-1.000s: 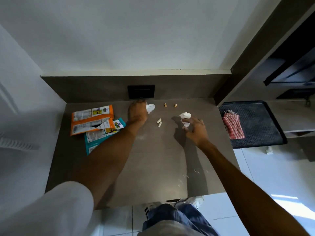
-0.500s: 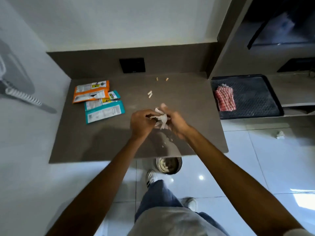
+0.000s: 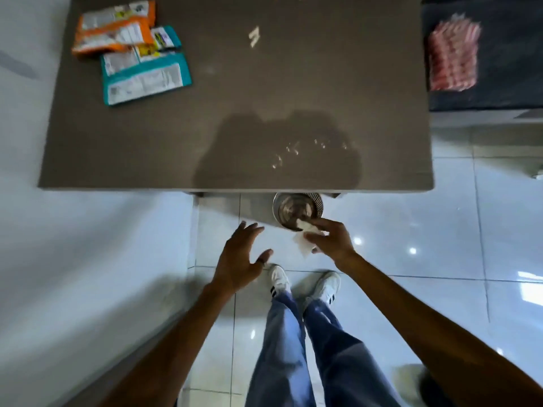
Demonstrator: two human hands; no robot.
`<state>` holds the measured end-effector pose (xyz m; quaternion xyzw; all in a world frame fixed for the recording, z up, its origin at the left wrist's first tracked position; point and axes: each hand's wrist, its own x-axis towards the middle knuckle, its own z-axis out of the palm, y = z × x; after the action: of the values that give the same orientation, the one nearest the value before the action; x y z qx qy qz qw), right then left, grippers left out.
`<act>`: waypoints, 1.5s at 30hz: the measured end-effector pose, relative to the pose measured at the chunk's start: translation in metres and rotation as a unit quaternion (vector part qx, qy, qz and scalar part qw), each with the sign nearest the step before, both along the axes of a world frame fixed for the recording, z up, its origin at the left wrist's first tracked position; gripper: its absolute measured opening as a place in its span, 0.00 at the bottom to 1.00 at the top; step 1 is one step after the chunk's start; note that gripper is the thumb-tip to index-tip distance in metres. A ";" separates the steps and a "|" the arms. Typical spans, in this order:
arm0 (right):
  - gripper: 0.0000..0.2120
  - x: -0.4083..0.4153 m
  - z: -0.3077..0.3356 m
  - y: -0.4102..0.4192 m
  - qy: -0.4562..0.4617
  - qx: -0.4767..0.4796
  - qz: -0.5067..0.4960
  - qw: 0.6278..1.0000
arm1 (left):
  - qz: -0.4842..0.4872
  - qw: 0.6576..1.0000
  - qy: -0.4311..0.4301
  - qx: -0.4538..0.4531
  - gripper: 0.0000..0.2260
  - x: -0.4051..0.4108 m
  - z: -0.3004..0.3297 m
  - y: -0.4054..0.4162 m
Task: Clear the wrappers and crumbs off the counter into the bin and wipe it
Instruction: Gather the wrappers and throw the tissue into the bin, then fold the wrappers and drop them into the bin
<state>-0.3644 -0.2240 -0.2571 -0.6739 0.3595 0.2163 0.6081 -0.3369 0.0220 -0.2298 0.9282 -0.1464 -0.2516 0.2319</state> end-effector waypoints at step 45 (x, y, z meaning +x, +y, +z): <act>0.62 0.484 0.160 0.199 -0.175 -0.444 0.592 0.649 | -0.033 0.983 -0.046 0.174 0.56 0.482 0.135 0.126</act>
<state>0.1200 -0.0255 -0.0974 -0.9584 -0.1759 0.2229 0.0306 0.1450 0.1483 -0.0945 0.9596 -0.1420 -0.2375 0.0514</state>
